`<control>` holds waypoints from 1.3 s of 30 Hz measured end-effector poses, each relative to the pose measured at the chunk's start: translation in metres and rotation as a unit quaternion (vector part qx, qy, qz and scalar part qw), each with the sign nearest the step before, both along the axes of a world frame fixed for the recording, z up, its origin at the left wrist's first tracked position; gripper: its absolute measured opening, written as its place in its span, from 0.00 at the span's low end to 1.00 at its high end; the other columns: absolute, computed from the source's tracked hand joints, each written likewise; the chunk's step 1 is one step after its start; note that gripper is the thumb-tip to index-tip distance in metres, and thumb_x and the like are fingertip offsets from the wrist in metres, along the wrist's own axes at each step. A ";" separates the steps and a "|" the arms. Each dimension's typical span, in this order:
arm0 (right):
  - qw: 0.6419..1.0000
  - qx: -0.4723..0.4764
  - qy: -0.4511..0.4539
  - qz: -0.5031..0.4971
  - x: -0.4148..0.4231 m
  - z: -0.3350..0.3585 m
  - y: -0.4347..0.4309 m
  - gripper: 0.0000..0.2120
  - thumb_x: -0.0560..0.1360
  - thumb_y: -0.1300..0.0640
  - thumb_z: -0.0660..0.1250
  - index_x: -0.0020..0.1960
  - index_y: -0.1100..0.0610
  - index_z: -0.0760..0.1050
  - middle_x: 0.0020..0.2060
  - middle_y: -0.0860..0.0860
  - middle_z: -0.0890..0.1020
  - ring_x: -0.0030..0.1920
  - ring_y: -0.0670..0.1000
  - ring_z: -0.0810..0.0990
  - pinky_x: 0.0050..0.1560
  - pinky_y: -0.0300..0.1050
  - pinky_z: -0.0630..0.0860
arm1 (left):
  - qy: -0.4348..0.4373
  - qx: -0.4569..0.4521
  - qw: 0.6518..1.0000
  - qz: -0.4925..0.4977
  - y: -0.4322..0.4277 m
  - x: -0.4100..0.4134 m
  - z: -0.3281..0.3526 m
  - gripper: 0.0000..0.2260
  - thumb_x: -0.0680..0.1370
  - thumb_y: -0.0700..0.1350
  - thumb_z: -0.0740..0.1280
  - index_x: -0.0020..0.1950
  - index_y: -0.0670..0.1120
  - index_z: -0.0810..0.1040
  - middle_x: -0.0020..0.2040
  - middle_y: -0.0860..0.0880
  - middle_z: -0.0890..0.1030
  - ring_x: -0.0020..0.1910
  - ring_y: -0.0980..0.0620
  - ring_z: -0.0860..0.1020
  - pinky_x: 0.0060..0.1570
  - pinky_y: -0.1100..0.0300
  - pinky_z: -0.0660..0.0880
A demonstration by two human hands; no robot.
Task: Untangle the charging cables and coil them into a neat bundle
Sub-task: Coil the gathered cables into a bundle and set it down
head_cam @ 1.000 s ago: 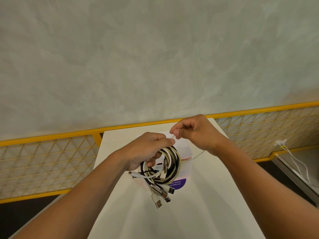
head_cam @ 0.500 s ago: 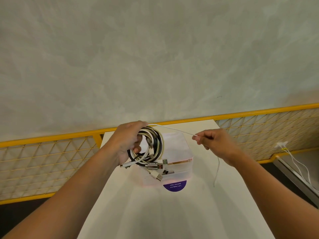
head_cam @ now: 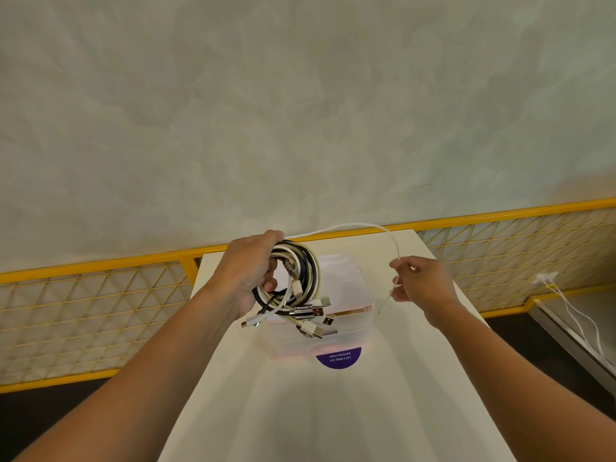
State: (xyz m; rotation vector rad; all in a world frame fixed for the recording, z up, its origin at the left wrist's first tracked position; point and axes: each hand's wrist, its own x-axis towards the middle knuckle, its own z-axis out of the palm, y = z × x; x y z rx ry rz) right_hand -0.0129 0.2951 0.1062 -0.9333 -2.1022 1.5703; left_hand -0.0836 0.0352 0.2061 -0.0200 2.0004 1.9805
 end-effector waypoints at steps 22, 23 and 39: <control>0.946 -0.267 0.066 0.174 -0.010 0.082 -0.089 0.02 0.76 0.61 0.72 0.46 0.60 0.82 0.37 0.55 0.83 0.34 0.51 0.79 0.33 0.43 0.78 | 0.066 -0.034 0.995 -0.062 0.029 0.022 -0.009 0.13 0.81 0.51 0.66 0.39 0.46 0.77 0.28 0.51 0.69 0.25 0.56 0.65 0.25 0.63 0.63; 0.941 -0.275 0.056 0.189 -0.009 0.081 -0.089 0.03 0.76 0.60 0.72 0.48 0.60 0.82 0.37 0.55 0.83 0.34 0.50 0.79 0.34 0.43 0.78 | 0.067 -0.032 0.995 -0.064 0.028 0.023 -0.009 0.14 0.82 0.51 0.65 0.39 0.46 0.78 0.27 0.51 0.69 0.25 0.55 0.65 0.25 0.63 0.63; 0.956 -0.116 0.045 0.266 -0.004 0.080 -0.094 0.12 0.79 0.60 0.62 0.55 0.54 0.84 0.49 0.54 0.87 0.56 0.58 0.84 0.62 0.60 0.75 | 0.115 -0.092 0.989 -0.019 0.023 0.014 -0.021 0.19 0.83 0.56 0.61 0.41 0.45 0.82 0.32 0.49 0.82 0.25 0.49 0.71 0.34 0.56 0.71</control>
